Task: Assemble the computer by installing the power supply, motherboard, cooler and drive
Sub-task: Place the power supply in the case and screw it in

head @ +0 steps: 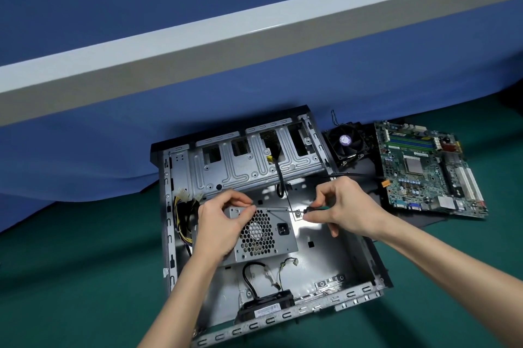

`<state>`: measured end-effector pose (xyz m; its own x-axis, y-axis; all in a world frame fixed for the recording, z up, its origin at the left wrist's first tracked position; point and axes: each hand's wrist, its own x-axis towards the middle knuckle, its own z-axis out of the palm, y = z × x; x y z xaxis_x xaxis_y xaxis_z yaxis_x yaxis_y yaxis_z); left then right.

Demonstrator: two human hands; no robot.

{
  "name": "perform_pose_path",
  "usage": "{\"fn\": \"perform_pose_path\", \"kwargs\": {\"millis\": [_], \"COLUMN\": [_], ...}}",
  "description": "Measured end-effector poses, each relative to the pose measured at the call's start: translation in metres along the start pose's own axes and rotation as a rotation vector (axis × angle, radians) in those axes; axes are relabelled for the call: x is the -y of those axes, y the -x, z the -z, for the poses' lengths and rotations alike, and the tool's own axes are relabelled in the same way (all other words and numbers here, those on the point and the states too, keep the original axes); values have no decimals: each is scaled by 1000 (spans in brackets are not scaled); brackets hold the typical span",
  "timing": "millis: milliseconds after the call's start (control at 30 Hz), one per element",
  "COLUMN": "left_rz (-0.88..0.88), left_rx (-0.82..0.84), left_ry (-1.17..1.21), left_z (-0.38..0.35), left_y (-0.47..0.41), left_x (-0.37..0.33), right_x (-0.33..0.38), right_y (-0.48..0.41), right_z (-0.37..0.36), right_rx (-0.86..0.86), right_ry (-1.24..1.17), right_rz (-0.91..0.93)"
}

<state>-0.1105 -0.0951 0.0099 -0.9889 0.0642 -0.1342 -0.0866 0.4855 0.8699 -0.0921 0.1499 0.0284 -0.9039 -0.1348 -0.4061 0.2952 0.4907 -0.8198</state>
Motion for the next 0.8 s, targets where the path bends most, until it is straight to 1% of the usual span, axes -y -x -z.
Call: {"fn": "perform_pose_path", "kwargs": {"millis": [67, 167, 200, 267, 300, 367, 433, 467, 533, 567, 600, 633, 700, 800], "left_rz": [0, 1, -6, -32, -33, -36, -82, -135, -309, -399, -456, -473, -421, -376], "left_rx": [22, 103, 148, 243, 282, 339, 354, 351, 349, 348, 353, 351, 326, 305], "left_ry": [-14, -65, -127, -301, -372, -496, -674, -782, -981, -1029, -1044, -1033, -977, -961], "left_z": [1, 4, 5, 3, 1, -6, -13, -17, -26, -32, -37, -40, -39, -35], "left_y": [1, -2, -4, -11, -14, -16, -15, -16, -18, -19, -19, -19, -18, -14], "left_x": [-1, -7, -10, -18, -23, -31, -36, -36, -37, -37, -35, -32, -20, -3], "right_x": [4, 14, 19, 27, 30, 38, 45, 49, 54, 56, 57, 58, 57, 54], "right_y": [0, -2, -4, -8, -11, -20, -30, -34, -41, -42, -42, -41, -38, -30], "right_z": [1, 5, 6, 8, 10, 13, 18, 19, 19, 18, 16, 14, 6, -9], "right_rx": [20, 34, 47, 81, 104, 175, 232, 246, 272, 291, 310, 341, 401, 358], "right_ry": [127, 554, 631, 658, 588, 293, 17, -63, -178, -242, -292, -307, -233, -184], "right_rz": [54, 216, 255, 250, 200, 32, -172, -271, -437, -488, -514, -515, -457, -358]}}
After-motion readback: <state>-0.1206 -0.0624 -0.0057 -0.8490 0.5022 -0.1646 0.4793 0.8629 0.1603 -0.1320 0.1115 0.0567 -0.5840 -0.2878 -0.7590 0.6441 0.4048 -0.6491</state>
